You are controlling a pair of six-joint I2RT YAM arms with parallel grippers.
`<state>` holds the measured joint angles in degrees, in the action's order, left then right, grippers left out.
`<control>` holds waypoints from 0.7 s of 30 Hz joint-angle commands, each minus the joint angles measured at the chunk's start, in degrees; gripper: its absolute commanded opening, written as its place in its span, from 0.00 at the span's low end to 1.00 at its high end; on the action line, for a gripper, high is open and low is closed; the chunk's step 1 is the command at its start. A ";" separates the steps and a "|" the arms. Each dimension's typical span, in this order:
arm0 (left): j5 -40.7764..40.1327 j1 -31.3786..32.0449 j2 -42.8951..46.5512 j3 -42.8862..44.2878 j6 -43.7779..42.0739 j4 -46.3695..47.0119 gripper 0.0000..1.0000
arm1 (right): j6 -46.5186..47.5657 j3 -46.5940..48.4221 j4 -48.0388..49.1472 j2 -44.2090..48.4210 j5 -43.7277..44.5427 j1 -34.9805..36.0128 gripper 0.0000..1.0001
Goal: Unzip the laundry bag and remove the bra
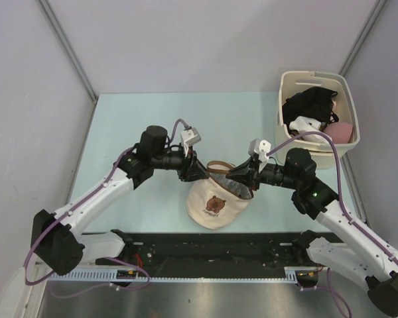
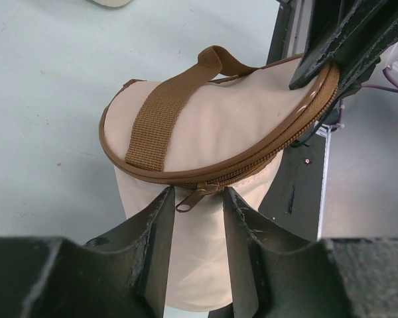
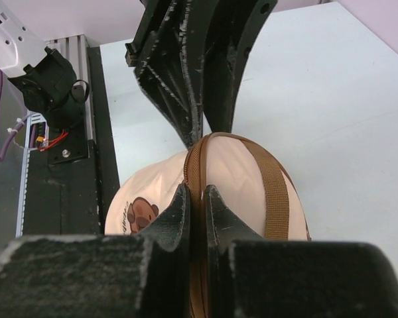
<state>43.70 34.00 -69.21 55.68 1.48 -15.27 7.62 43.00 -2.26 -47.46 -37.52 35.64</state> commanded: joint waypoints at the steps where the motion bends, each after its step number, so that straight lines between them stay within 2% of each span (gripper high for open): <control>1: 1.82 -0.51 1.97 -0.13 -1.83 1.21 0.32 | -0.15 1.38 3.84 0.18 -1.77 -0.13 0.00; 2: 2.09 -0.51 1.71 -0.05 -1.83 1.12 0.26 | -0.15 1.47 3.93 0.09 -1.77 -0.13 0.00; 3: 2.61 -0.51 1.45 0.13 -1.83 0.94 0.14 | -0.23 1.47 4.02 0.09 -1.77 -0.13 0.00; 6: 2.97 -0.51 0.57 0.57 -1.91 -0.11 0.00 | -0.32 1.38 4.11 -0.09 -1.77 -0.22 0.00; 11: 2.26 -0.51 0.74 0.83 -2.09 -0.99 0.00 | -0.50 1.38 3.85 -0.26 -1.86 -0.13 0.00; 14: -0.98 -0.60 1.71 1.01 -2.09 -1.26 0.00 | -0.41 1.38 3.76 -0.17 -2.56 -0.13 0.00; 17: -8.70 -0.60 2.68 0.66 -1.83 -0.38 0.01 | -0.15 1.38 3.23 0.61 -5.10 -0.13 0.00; 21: -8.82 -1.30 1.71 0.57 -0.51 -0.29 0.00 | -0.49 1.38 2.88 4.47 -11.51 -0.22 0.00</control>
<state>38.28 33.65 -68.27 55.66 1.50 -16.03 7.66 42.98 -2.02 -47.51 -40.40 35.33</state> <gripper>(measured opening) 0.008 0.066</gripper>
